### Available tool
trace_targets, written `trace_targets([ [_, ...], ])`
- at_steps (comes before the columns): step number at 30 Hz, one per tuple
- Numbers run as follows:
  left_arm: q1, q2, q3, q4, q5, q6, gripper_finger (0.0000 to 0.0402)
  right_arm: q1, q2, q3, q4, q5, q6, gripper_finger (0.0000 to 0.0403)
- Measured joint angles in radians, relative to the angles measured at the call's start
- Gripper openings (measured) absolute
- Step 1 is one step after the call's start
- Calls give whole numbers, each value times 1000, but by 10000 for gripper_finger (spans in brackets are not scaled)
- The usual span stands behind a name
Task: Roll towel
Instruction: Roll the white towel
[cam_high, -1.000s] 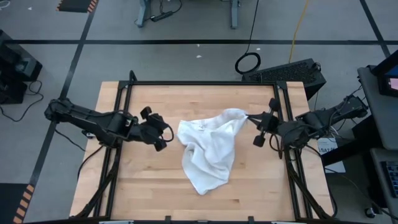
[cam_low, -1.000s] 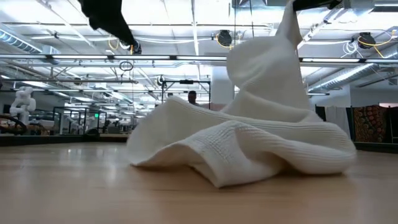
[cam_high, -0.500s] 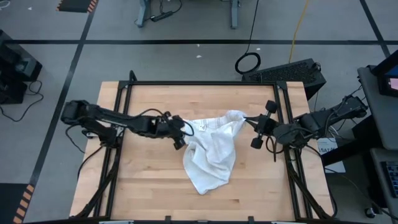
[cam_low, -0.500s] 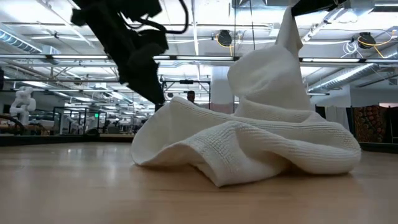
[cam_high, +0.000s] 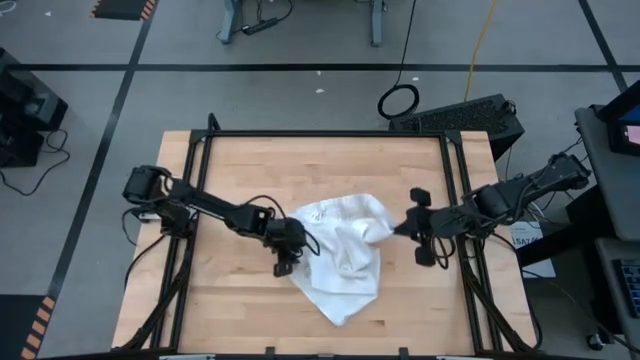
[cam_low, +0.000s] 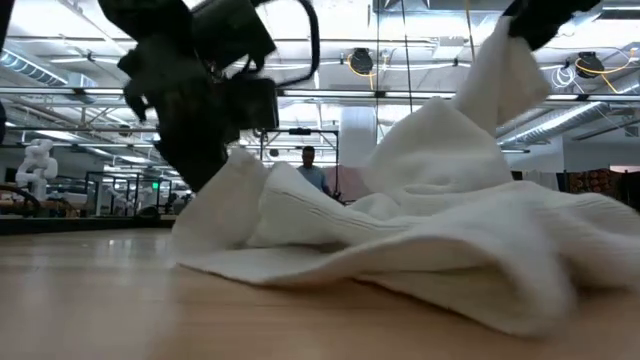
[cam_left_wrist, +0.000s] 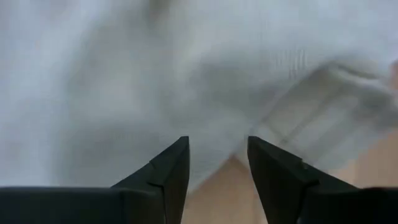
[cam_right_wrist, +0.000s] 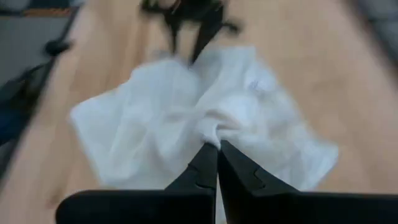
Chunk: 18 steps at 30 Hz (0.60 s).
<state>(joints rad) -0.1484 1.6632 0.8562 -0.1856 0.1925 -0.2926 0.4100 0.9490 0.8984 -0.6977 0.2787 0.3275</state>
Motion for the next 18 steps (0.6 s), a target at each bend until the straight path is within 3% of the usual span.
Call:
trace_targets([
  [2,1,-58,0,-41,-7,39,168,6,9,0,-24,-27,22,0],
  [5,16,-156,1,-127,-109,80,168,17,26,0,-55,-17,28,0],
  [9,46,-246,2,-185,-444,92,168,17,50,0,-55,-15,28,0],
  [10,60,-246,2,-201,-476,93,168,17,56,0,-55,-13,27,0],
  [14,113,-206,-15,-241,-381,92,168,17,77,0,-54,11,26,0],
  [18,148,-150,-58,-239,-351,81,168,17,94,0,-54,11,22,0],
])
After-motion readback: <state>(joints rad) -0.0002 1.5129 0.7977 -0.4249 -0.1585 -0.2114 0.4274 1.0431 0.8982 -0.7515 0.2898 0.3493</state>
